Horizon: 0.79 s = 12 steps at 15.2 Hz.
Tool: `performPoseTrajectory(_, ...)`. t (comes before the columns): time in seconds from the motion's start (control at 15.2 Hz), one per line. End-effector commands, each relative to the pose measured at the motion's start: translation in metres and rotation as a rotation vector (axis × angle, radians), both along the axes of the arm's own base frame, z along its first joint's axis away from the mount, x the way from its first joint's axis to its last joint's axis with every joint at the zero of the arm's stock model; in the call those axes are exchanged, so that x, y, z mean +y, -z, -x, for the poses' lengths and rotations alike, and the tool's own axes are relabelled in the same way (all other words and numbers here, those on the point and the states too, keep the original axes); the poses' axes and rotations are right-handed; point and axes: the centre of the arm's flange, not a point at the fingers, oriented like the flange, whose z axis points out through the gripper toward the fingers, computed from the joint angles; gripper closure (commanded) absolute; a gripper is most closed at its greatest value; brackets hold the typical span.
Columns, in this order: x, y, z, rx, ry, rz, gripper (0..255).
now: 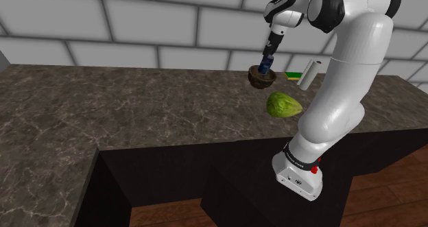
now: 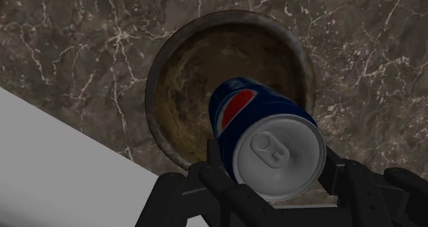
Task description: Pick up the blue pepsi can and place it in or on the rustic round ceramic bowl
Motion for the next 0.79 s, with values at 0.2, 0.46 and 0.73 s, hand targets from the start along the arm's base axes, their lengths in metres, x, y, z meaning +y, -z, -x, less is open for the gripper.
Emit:
performPoseTrajectory(0.2,0.0,0.001,0.0,-0.001,0.0,0.001,255)
performPoseTrajectory(0.46,0.0,0.001,0.0,-0.001,0.0,0.001,0)
performPoseTrajectory(0.73,-0.001,-0.012,0.0,-0.001,0.0,0.001,0)
